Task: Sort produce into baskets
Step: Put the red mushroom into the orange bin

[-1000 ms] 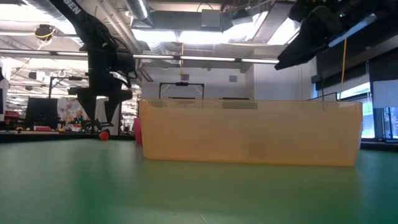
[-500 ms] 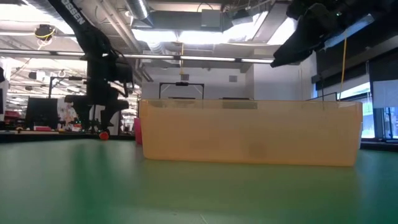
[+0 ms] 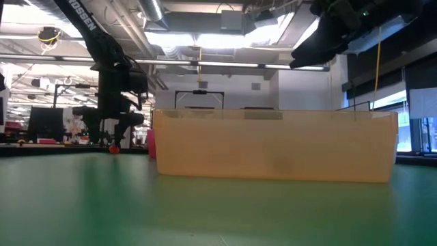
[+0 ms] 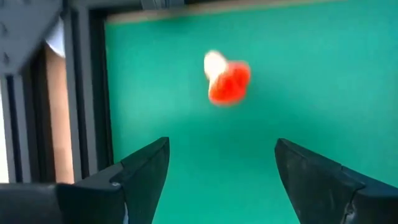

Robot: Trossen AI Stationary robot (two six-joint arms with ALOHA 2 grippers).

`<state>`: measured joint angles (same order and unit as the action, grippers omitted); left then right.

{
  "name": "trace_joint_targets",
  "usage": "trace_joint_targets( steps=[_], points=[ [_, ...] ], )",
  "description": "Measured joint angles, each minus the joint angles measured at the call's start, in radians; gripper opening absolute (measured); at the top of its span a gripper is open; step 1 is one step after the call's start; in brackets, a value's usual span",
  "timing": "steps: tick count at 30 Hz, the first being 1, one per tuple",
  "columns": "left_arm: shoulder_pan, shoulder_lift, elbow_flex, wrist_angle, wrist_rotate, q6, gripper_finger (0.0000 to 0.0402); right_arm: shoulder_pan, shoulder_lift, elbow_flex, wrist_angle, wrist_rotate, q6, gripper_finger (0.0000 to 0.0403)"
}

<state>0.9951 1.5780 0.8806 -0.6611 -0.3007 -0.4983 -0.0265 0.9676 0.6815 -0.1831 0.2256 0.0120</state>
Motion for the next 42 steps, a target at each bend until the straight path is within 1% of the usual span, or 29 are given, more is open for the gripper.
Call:
trace_joint_targets(
  steps=[4, 6, 11, 13, 16, 18, 20, 25, 31, 34, 40, 42],
  points=[
    [0.000, 0.000, -0.002, 0.096, -0.021, -0.028, 0.0283, 0.000, 0.020, 0.000, 0.017, 0.023, -0.009, 0.0399],
    [0.000, 0.000, -0.002, 0.111, -0.025, -0.055, 0.0274, 0.000, 0.027, 0.000, 0.005, 0.030, -0.016, 0.0399],
    [-0.004, 0.026, -0.002, 0.150, -0.064, -0.158, 0.0246, 0.000, 0.039, 0.000, -0.007, 0.053, -0.004, 0.0399],
    [-0.010, 0.036, -0.003, 0.153, -0.103, -0.203, 0.0234, 0.000, 0.039, 0.000, -0.005, 0.054, -0.003, 0.0399],
    [-0.013, 0.047, -0.002, 0.160, -0.105, -0.215, 0.0215, 0.000, 0.039, 0.000, 0.008, 0.053, -0.002, 0.0399],
    [-0.014, 0.053, -0.003, 0.164, -0.123, -0.244, 0.0202, 0.000, 0.039, 0.000, 0.000, 0.054, -0.002, 0.0399],
    [-0.019, 0.067, 0.001, 0.203, -0.129, -0.272, 0.0190, 0.000, 0.039, 0.000, 0.002, 0.053, 0.005, 0.0399],
    [-0.022, 0.091, 0.012, 0.212, -0.148, -0.313, 0.0158, 0.000, 0.039, 0.000, -0.002, 0.042, 0.006, 0.0399],
    [-0.023, 0.124, 0.032, 0.193, -0.168, -0.316, 0.0119, 0.000, 0.039, 0.000, -0.001, 0.034, 0.009, 0.0399],
    [-0.026, 0.127, 0.033, 0.188, -0.173, -0.310, 0.0092, 0.000, 0.039, 0.000, -0.001, 0.033, 0.009, 0.0399],
    [-0.041, 0.126, 0.029, 0.168, -0.146, -0.221, 0.0023, 0.000, 0.039, 0.000, -0.016, 0.032, 0.009, 0.0399],
    [-0.040, 0.126, 0.029, 0.162, -0.138, -0.196, 0.0007, 0.000, 0.039, 0.000, -0.020, 0.032, 0.009, 0.0399]
  ],
)
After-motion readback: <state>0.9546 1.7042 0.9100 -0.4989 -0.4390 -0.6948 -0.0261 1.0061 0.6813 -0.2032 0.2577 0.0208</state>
